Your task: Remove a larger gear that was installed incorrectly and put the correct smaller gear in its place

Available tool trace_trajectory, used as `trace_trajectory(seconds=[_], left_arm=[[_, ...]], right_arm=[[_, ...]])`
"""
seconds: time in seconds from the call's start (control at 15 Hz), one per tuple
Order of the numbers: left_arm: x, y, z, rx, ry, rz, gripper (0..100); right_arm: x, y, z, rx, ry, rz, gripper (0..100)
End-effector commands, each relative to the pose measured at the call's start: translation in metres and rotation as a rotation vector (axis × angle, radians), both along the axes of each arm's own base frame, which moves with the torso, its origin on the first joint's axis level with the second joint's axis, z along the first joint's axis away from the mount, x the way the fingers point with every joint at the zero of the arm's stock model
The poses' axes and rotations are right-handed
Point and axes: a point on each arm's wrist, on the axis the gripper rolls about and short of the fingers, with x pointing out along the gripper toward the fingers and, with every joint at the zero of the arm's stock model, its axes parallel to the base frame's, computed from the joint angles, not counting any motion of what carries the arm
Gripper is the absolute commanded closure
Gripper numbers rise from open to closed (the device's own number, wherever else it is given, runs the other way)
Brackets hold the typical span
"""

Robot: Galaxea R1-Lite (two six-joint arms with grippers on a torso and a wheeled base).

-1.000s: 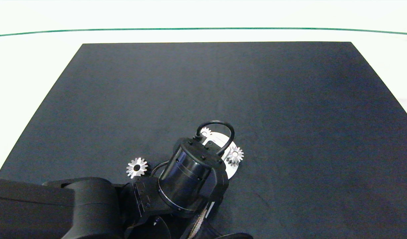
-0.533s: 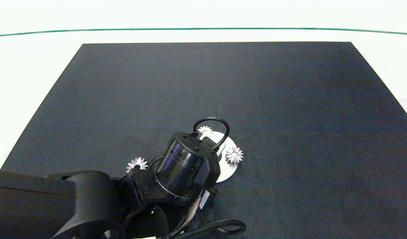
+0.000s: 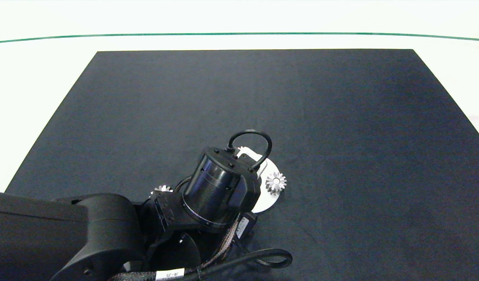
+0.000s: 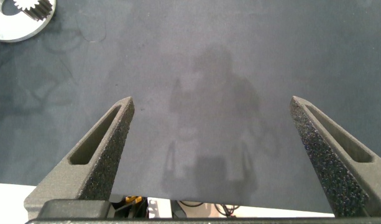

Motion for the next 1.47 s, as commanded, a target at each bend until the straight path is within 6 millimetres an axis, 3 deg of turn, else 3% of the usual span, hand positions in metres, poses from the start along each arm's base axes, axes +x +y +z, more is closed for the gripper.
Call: trace_trajectory(seconds=[0.07, 0.8, 1.47], left_arm=[[0.000, -0.001, 0.001, -0.001, -0.006, 0.001, 84], [0.005, -0.011, -0.002, 0.000, -0.004, -0.005, 84], [-0.001, 0.001, 0.003, -0.003, -0.005, 0.002, 84]], right_arm=[[-0.001, 0.000, -0.001, 0.000, 0.000, 0.000, 0], [-0.001, 0.000, -0.002, 0.006, 0.003, 0.000, 0], [-0.001, 0.000, -0.002, 0.004, 0.002, -0.001, 0]])
